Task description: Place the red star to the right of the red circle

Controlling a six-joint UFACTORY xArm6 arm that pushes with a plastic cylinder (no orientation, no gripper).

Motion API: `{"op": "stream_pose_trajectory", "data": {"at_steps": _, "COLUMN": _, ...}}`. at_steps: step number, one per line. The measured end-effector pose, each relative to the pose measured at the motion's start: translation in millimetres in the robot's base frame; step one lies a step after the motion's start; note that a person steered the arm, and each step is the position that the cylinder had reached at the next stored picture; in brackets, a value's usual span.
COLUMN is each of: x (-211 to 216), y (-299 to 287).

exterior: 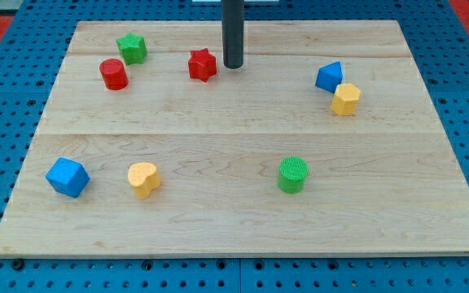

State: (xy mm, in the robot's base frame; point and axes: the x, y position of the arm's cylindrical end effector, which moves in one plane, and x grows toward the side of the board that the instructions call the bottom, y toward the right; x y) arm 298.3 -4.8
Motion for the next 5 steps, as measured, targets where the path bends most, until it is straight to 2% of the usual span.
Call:
{"op": "stream_pose_trajectory", "data": {"at_steps": 1, "x": 0.0, "y": -31.0}}
{"op": "stream_pose_trajectory", "data": {"at_steps": 2, "x": 0.0, "y": -94.6}}
{"op": "stream_pose_trajectory", "data": {"at_steps": 3, "x": 0.0, "y": -100.6}}
{"op": "stream_pose_trajectory", "data": {"at_steps": 4, "x": 0.0, "y": -19.7}}
{"op": "stream_pose_trajectory", "data": {"at_steps": 5, "x": 40.6, "y": 24.4}}
